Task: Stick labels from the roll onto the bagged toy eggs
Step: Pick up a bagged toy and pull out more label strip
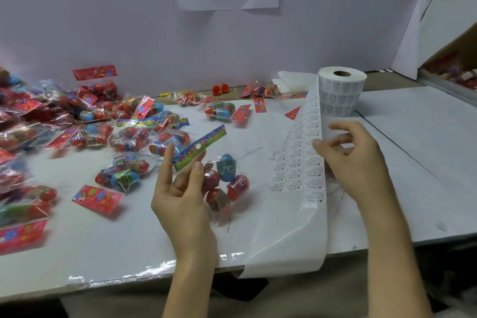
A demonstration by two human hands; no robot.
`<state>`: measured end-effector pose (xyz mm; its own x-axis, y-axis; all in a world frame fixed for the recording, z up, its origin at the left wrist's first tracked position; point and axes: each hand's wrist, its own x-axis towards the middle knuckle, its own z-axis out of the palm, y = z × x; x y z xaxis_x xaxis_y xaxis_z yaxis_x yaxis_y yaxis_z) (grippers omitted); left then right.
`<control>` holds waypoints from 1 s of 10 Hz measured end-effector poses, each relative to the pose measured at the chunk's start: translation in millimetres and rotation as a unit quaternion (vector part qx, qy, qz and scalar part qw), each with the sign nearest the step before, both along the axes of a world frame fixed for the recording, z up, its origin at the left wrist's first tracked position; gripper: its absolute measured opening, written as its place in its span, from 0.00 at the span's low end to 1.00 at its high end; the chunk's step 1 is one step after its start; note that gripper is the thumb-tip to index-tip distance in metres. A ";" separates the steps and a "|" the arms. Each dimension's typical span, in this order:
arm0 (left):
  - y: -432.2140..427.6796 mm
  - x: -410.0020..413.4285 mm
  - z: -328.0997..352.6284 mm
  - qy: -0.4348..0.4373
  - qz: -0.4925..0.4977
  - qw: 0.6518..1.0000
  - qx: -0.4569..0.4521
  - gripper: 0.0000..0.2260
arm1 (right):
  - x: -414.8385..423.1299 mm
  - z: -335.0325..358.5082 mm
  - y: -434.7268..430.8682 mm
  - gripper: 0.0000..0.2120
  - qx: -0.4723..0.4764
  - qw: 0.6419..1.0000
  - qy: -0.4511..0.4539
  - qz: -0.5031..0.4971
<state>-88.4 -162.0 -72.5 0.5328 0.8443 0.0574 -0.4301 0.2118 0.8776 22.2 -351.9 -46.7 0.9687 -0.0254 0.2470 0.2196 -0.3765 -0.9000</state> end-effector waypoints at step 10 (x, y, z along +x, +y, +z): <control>-7.2 -14.2 6.5 0.068 -0.358 0.931 0.001 0.23 | -14.6 16.0 -2.6 0.22 0.147 0.964 -0.002 0.223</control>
<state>-102.7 -169.1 -66.0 0.9618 0.2693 -0.0492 -0.0650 0.3994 0.9145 7.6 -354.5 -30.7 0.8989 0.3227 0.2963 0.3039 0.0276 -0.9523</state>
